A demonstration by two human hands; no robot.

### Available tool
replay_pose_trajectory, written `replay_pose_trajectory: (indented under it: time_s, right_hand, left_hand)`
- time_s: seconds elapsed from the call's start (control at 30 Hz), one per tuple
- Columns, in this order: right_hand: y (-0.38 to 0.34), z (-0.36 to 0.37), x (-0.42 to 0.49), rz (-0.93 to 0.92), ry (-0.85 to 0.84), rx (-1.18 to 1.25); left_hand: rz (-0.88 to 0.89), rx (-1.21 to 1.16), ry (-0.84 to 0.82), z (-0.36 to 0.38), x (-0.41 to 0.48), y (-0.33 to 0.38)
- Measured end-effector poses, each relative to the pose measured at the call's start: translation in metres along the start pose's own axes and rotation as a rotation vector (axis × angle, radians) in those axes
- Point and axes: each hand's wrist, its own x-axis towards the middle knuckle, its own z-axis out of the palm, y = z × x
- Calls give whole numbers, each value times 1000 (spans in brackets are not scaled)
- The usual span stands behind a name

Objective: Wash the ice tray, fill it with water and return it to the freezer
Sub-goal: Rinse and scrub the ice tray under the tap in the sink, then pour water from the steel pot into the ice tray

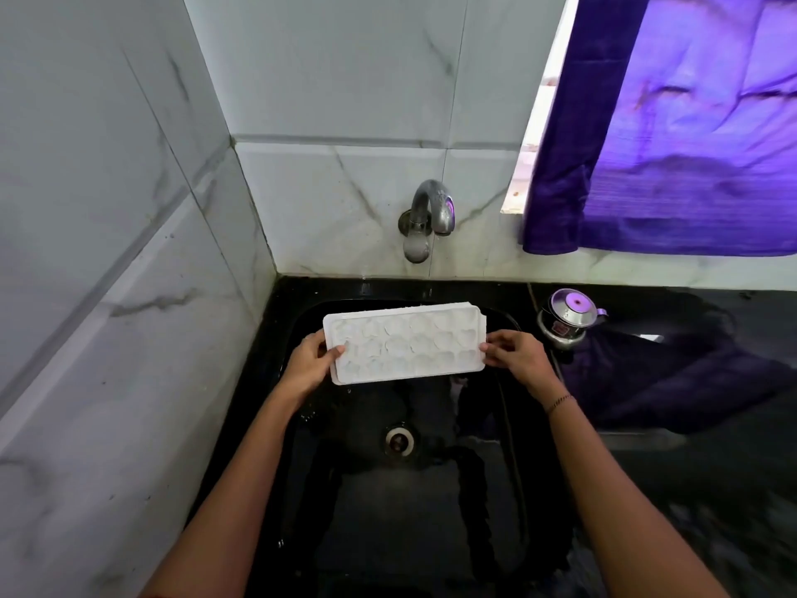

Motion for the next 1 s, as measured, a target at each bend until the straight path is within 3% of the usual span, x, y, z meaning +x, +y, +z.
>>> replay_pose_trajectory:
  time_s: [0.17,0.3,0.47,0.77,1.0]
  right_hand:
    - [-4,6,-22,-108,78,-119]
    - [-6,9,-29,-211,179,-255]
    - [-4,15,-38,-232,252,-238]
    - [16,-2,-42,-28,196,16]
    - [57,-44,-56,123,229,229]
  left_hand:
    - [135,-27,215,-10,-14,5]
    - [121,-245,245,-14,-22,3]
    - [172,-304,256,-10,-31,4]
    - [13,-324,289,10,-35,8]
    - [-191,-564,114,60,-49,13]
